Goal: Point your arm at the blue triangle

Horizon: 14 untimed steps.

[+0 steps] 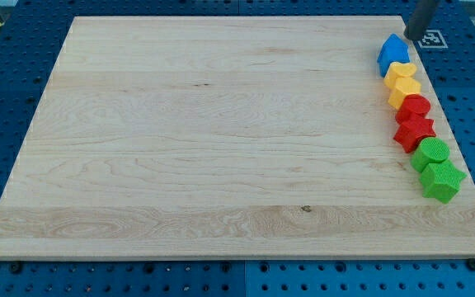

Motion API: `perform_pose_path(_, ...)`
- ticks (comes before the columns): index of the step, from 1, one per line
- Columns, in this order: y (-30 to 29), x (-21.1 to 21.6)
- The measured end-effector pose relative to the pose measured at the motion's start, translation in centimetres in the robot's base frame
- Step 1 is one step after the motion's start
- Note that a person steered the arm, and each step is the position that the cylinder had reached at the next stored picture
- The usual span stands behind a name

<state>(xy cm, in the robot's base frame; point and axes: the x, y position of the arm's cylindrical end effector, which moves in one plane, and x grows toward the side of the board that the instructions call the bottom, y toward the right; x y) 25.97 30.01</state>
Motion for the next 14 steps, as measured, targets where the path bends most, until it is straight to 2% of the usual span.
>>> perform_pose_path(1, 0.0, 2.7)
perform_pose_path(3, 0.0, 4.4)
perform_pose_path(9, -0.2, 3.4)
perform_pose_path(14, -0.3, 1.0)
